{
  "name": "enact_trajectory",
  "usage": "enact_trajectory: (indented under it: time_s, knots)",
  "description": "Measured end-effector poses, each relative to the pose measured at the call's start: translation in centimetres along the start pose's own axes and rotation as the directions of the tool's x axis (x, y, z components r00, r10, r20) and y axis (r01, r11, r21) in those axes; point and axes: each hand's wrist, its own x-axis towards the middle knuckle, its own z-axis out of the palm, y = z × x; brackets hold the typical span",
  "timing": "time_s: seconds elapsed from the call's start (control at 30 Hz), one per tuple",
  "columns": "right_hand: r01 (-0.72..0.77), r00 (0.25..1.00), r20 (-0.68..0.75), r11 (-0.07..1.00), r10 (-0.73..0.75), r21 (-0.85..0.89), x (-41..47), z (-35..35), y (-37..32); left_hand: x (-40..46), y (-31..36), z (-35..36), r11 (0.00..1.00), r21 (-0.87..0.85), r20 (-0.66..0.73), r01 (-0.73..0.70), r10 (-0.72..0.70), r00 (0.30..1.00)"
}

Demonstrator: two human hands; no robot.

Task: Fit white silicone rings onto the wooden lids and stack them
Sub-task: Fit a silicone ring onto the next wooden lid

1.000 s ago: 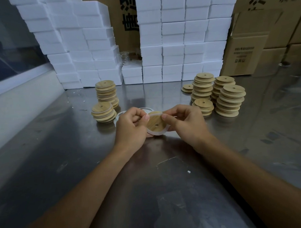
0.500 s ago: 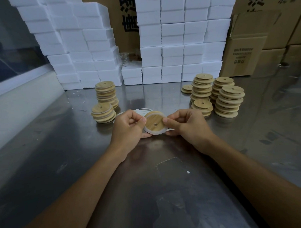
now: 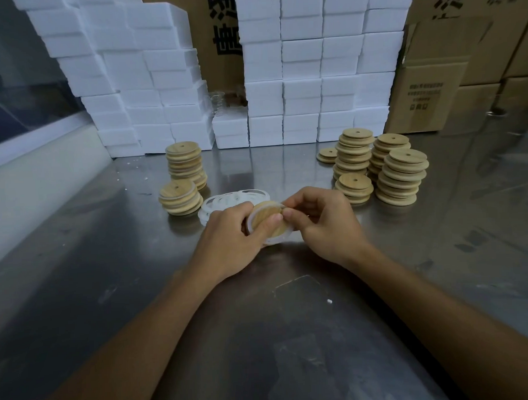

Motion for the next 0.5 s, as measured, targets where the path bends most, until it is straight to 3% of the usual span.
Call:
enact_trajectory:
  time_s: [0.1, 0.27, 0.37, 0.5]
  knots:
    - [-0.031, 0.999, 0.025, 0.998, 0.030, 0.049, 0.0, 0.0, 0.1, 0.0, 0.3, -0.2, 0.995, -0.098, -0.008, -0.023, 0.023, 1.000]
    - [-0.257, 0.966, 0.068, 0.894, 0.249, 0.367, 0.1, 0.3, -0.3, 0.2, 1.4, 0.1, 0.955, -0.284, -0.153, -0.080, 0.038, 0.988]
    - [-0.319, 0.944, 0.100, 0.801, 0.313, 0.506, 0.2, 0.3, -0.9, 0.3, 1.8, 0.6, 0.893, -0.450, -0.162, -0.012, -0.069, 0.984]
    - [-0.330, 0.935, 0.070, 0.778, 0.348, 0.534, 0.3, 0.4, -1.4, 0.4, 1.6, 1.2, 0.831, -0.549, -0.157, 0.085, -0.203, 0.966]
